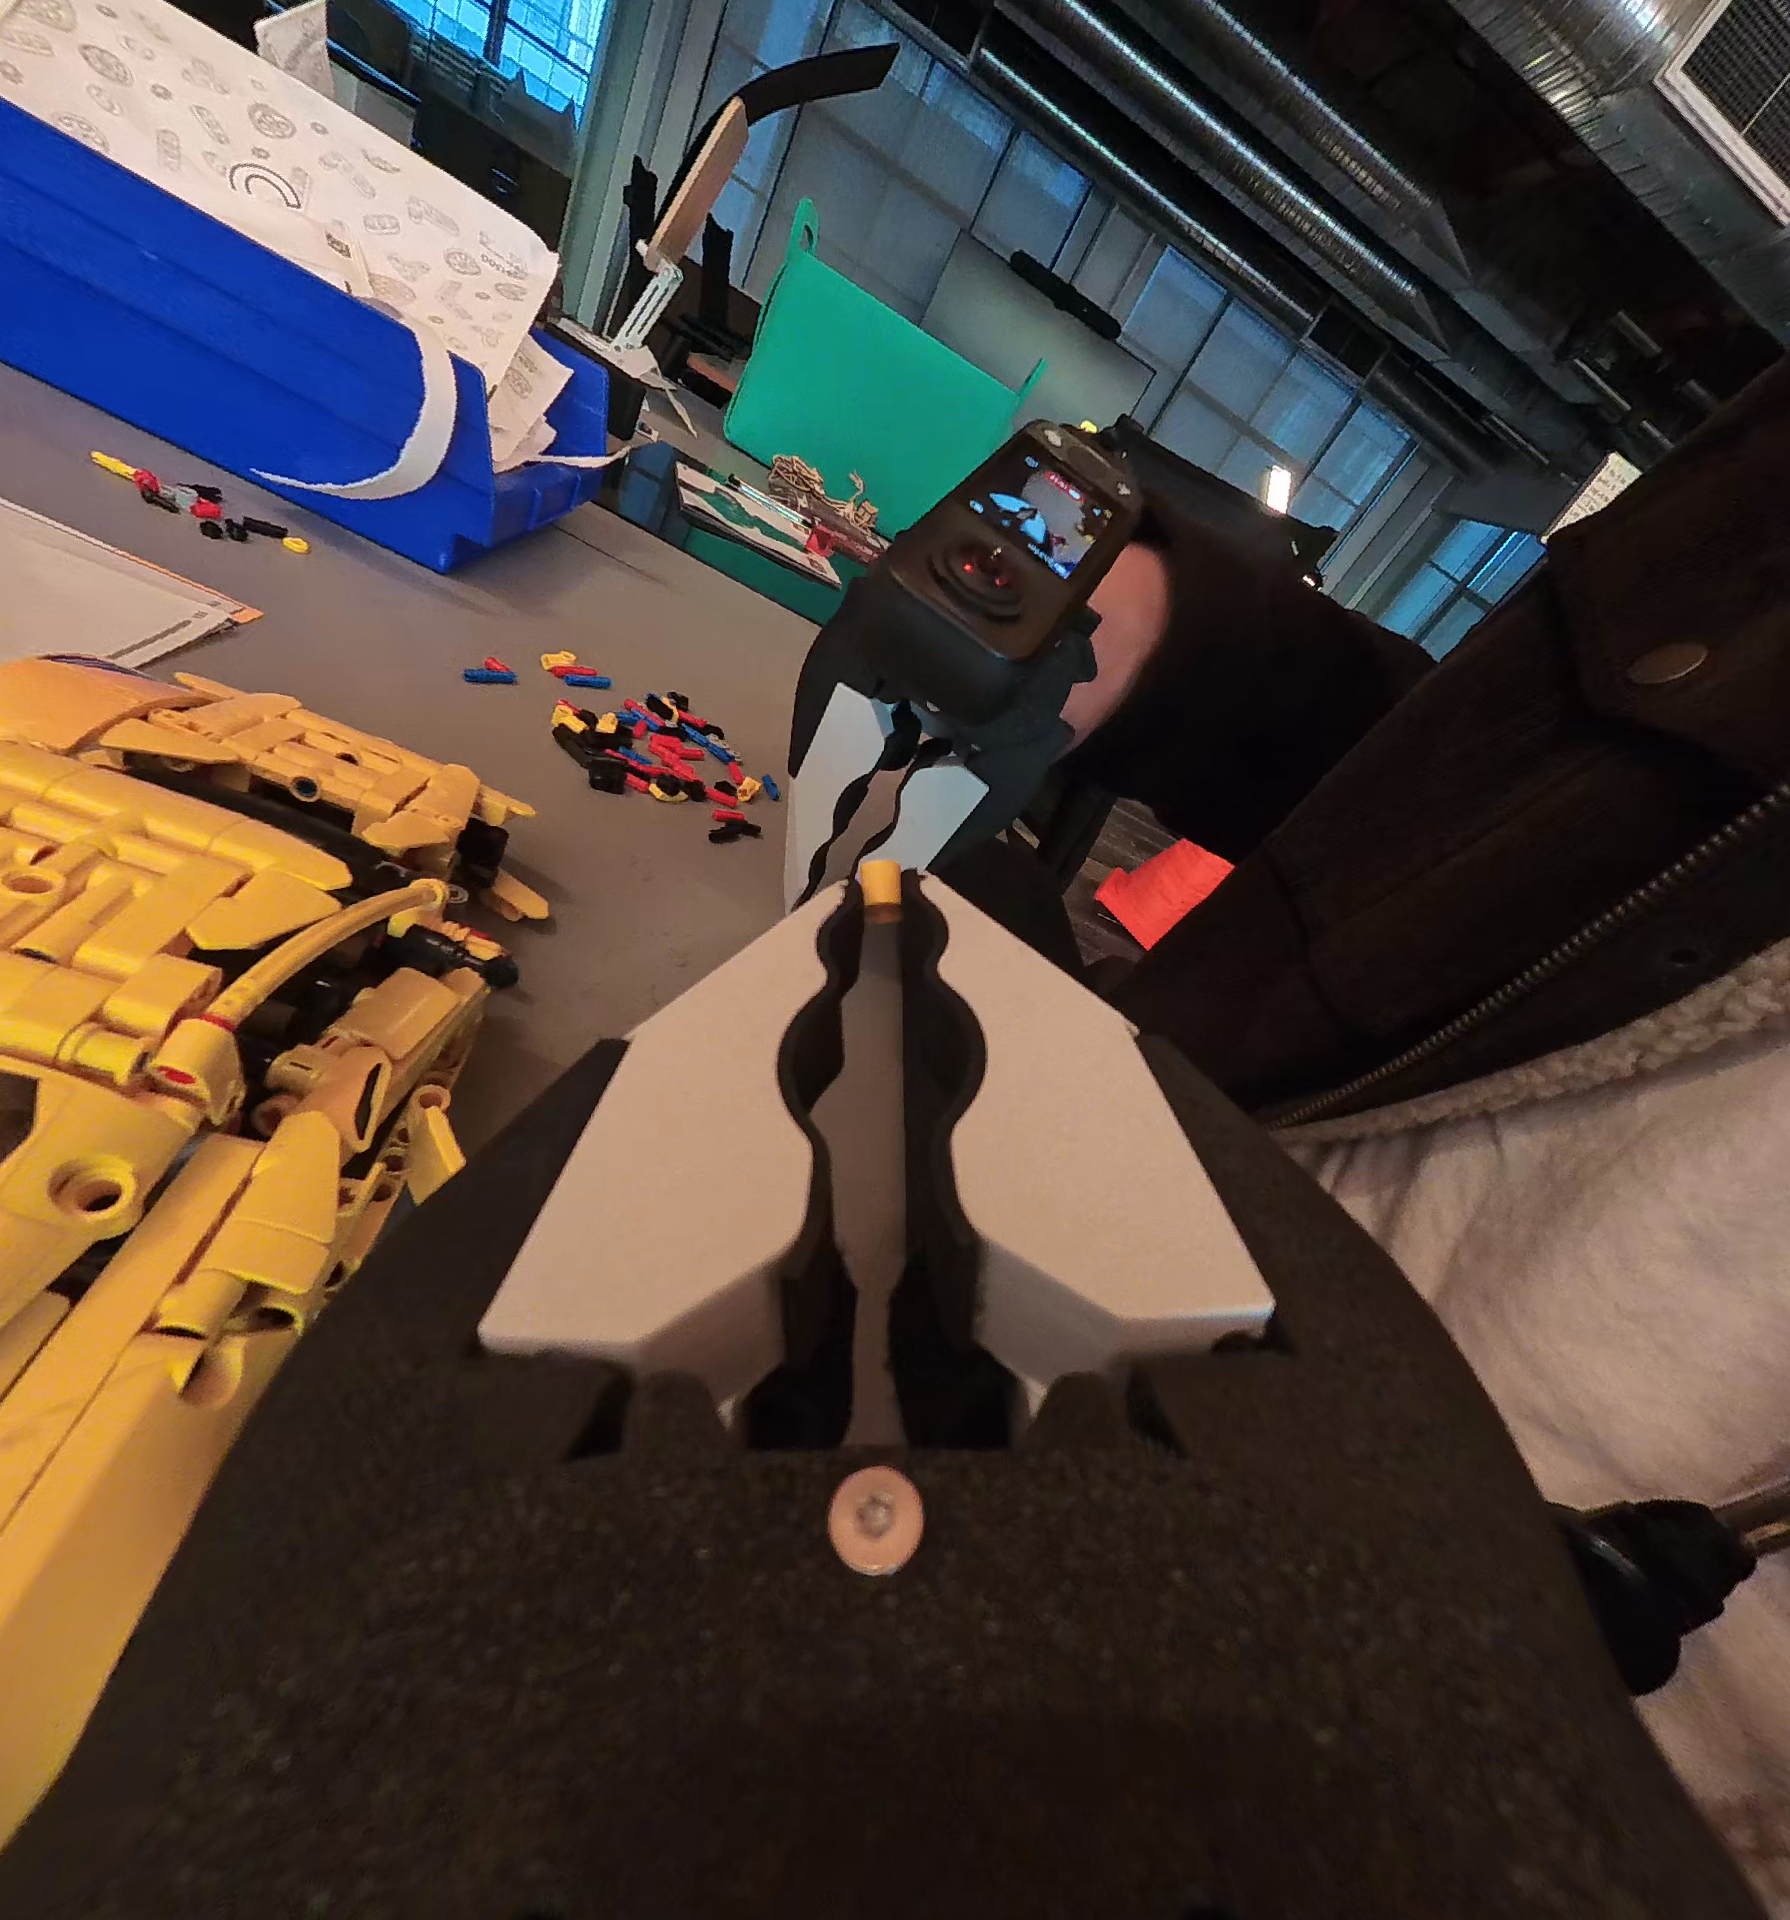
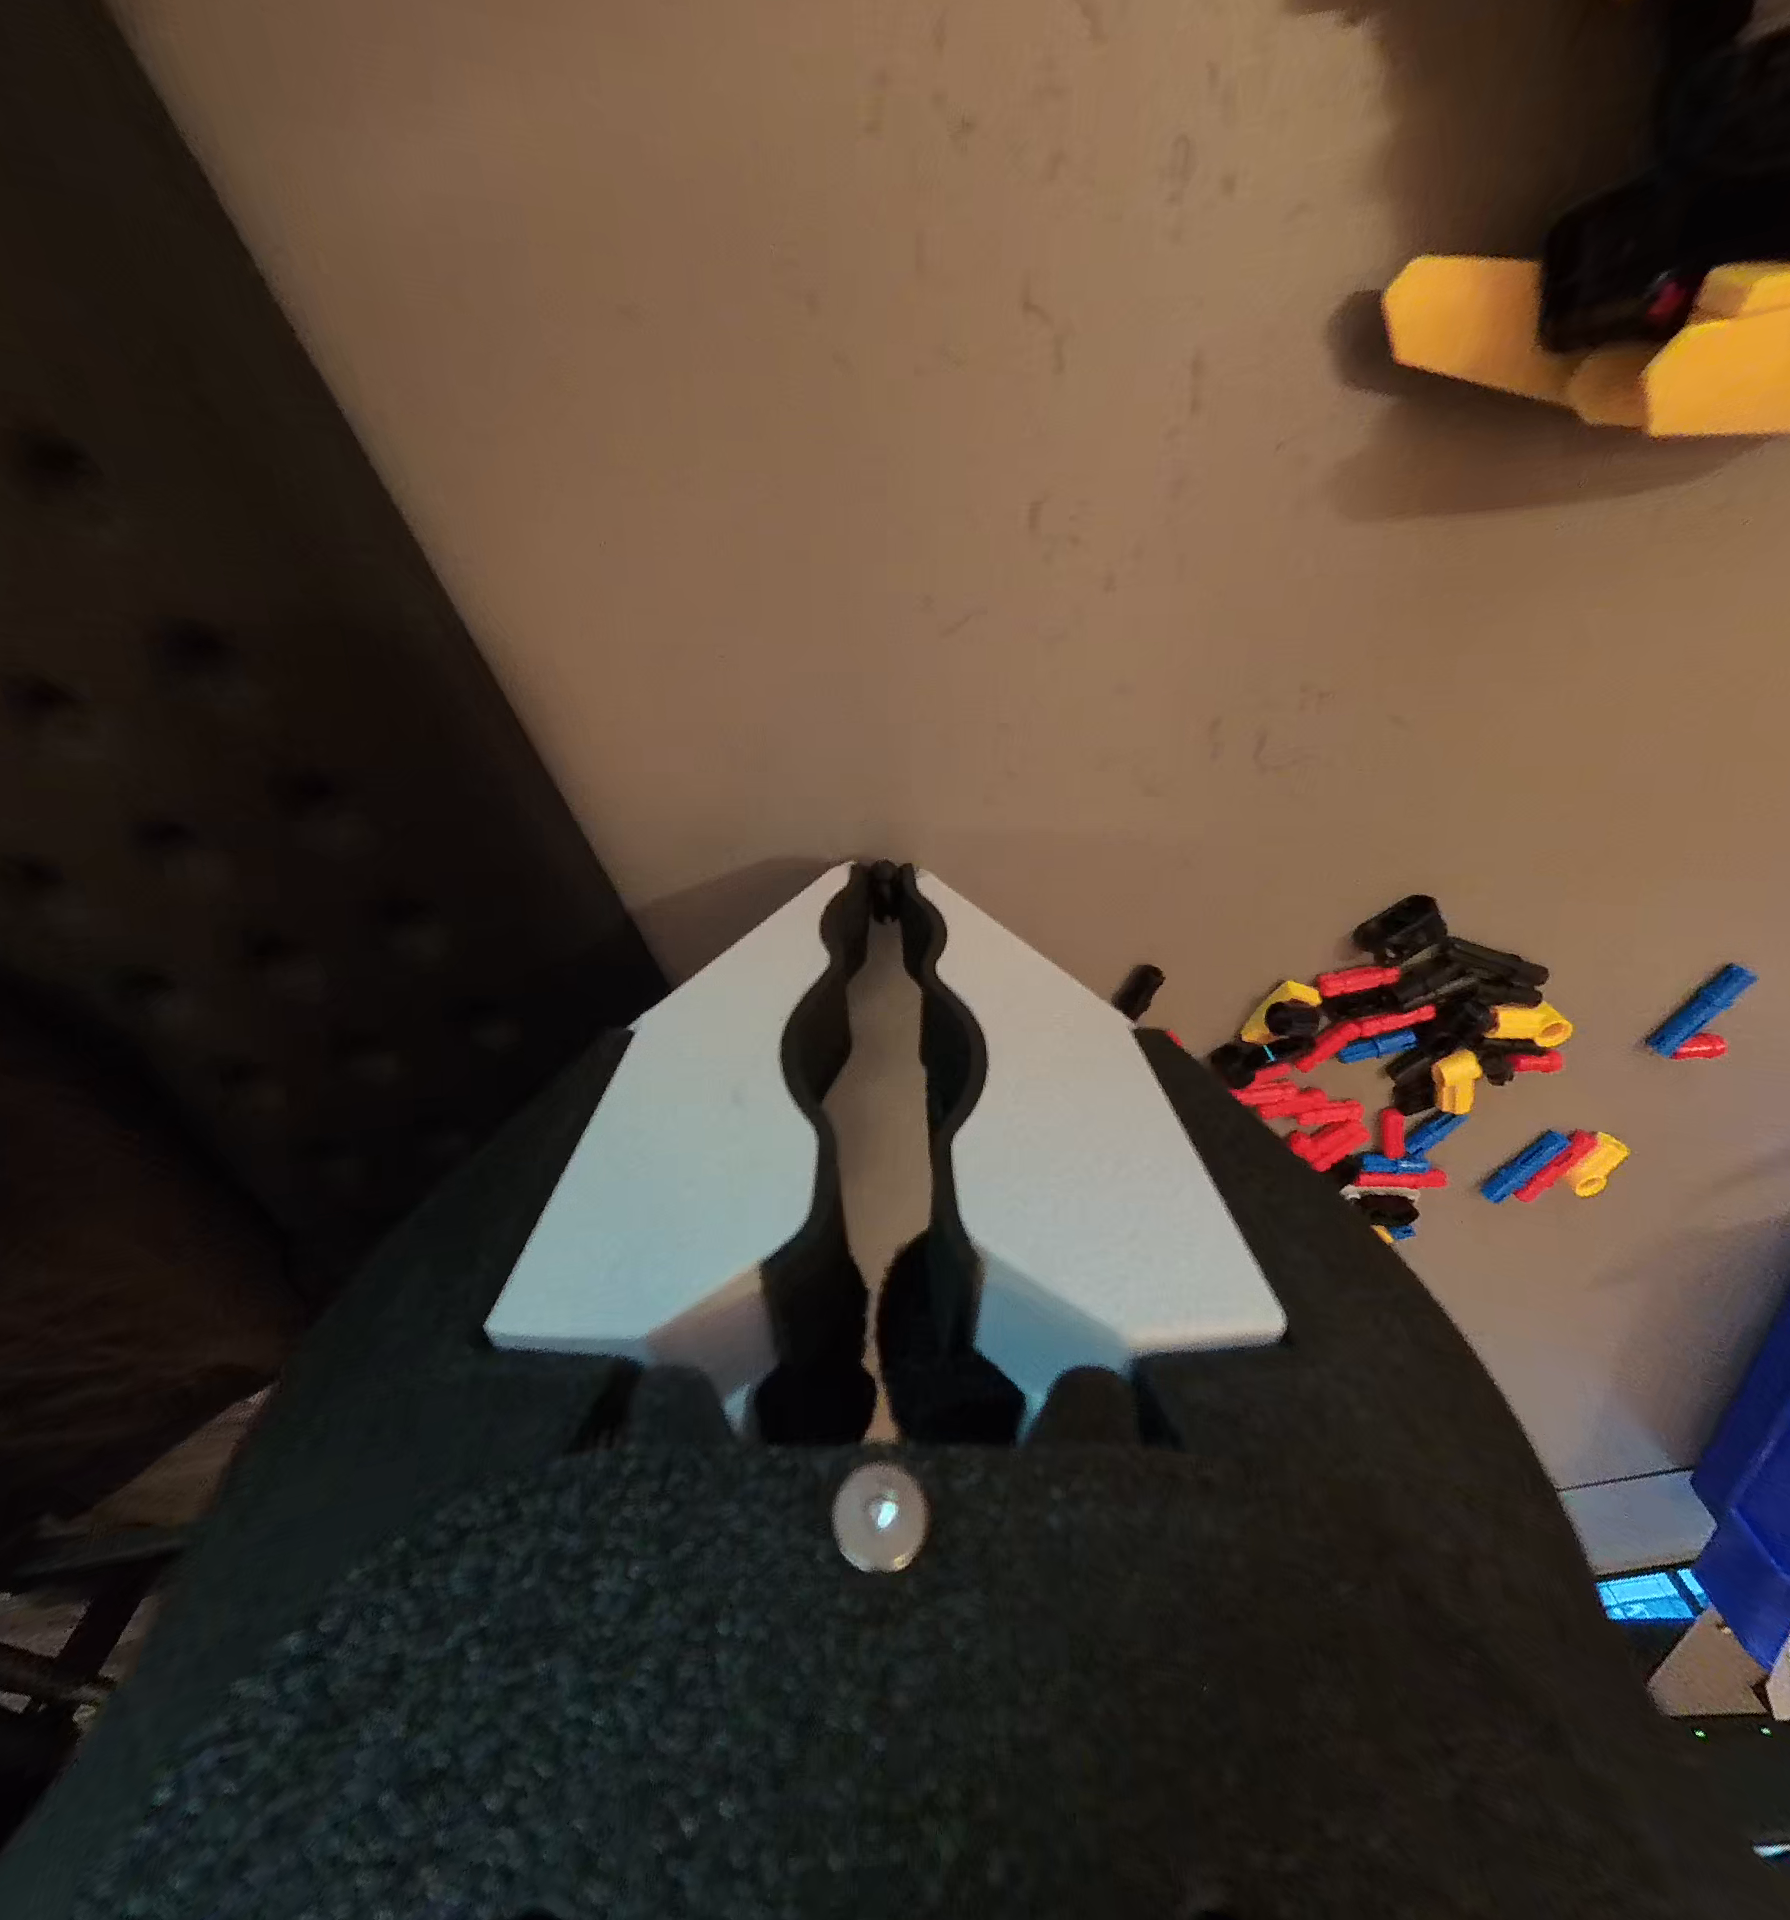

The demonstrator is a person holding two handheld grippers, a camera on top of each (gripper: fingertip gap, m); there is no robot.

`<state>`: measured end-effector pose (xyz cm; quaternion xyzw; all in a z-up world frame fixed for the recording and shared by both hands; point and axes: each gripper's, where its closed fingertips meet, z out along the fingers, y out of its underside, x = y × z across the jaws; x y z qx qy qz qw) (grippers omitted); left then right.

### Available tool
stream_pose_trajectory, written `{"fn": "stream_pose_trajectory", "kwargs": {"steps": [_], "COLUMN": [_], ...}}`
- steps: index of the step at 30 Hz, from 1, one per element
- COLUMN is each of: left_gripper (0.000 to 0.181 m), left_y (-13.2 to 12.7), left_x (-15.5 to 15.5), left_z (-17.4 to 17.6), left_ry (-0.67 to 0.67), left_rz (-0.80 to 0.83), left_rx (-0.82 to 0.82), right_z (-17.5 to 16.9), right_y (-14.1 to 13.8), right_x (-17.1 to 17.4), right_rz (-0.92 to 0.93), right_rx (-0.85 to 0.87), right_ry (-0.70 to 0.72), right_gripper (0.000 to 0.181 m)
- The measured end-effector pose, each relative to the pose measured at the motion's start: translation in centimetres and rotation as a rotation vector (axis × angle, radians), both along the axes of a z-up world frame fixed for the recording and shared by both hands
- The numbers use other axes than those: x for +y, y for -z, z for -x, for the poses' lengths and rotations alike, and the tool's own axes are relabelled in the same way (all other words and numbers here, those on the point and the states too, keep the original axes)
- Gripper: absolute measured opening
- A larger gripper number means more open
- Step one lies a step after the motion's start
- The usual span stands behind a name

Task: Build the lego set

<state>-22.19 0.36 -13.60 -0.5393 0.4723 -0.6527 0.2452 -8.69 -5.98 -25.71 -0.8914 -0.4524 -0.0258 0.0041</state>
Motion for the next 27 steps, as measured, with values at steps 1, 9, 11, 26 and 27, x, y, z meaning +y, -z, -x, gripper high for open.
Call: {"fn": "stream_pose_trajectory", "kwargs": {"steps": [1,9,11,26,27], "left_gripper": [0.007,0.007,0.007,0.007,0.007], "left_y": [0.01,0.0,0.0,-0.06,-0.05], "left_x": [-0.01,-0.05,-0.04,-0.05,-0.06], "left_z": [0.0,0.0,0.0,0.02,0.01], "left_ry": [0.001,0.002,0.002,0.003,0.004], "left_rz": [0.0,0.0,0.0,0.004,0.004], "left_rx": [0.0,-0.001,0.0,-0.003,-0.003], "right_z": [0.03,0.16,0.19,0.22,0.1], "right_y": [-0.01,-0.05,-0.05,-0.81,-0.98], "right_x": [-0.01,0.12,0.14,0.01,0.01], "right_rz": [-0.001,-0.01,-0.01,-0.131,-0.148], "right_rx": [0.002,0.019,0.025,0.189,0.205], "right_ry": [-0.001,0.002,0.006,-0.028,-0.033], "right_gripper": [0.004,0.006,0.007,0.011,0.011]}}
